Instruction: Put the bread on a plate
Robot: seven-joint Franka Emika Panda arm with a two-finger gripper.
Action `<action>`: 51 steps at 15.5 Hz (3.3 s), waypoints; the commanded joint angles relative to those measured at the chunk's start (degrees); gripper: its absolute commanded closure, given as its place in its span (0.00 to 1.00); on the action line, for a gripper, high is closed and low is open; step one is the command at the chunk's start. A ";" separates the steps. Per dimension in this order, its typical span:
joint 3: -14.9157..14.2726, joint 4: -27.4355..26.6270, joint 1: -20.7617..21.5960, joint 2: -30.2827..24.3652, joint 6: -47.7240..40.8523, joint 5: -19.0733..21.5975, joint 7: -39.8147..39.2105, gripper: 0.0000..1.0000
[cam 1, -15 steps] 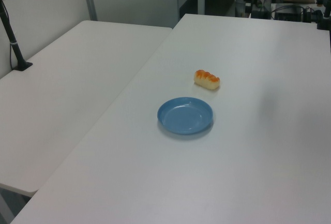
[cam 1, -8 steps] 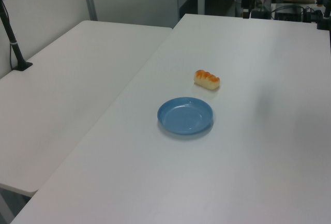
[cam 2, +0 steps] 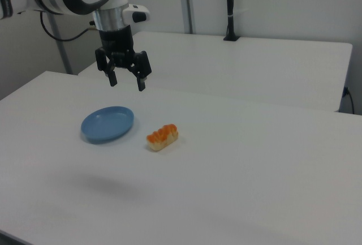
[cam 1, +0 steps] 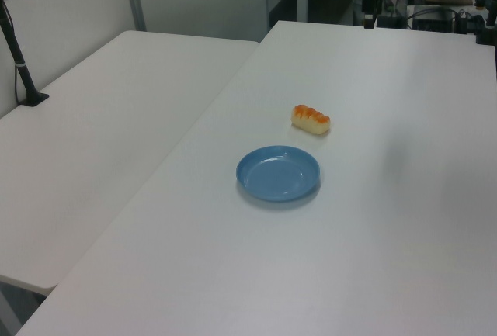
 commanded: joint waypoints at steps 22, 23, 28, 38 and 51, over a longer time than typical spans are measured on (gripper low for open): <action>0.61 -0.58 0.48 8.25 16.26 4.48 9.50 0.00; 0.61 -0.58 0.56 9.49 17.58 4.39 10.82 0.00; 0.34 -0.58 1.27 16.96 24.44 3.42 18.12 0.00; -0.01 -0.94 3.64 26.54 29.45 -0.09 24.27 0.00; 0.52 0.29 6.27 25.24 32.55 -2.56 27.70 0.61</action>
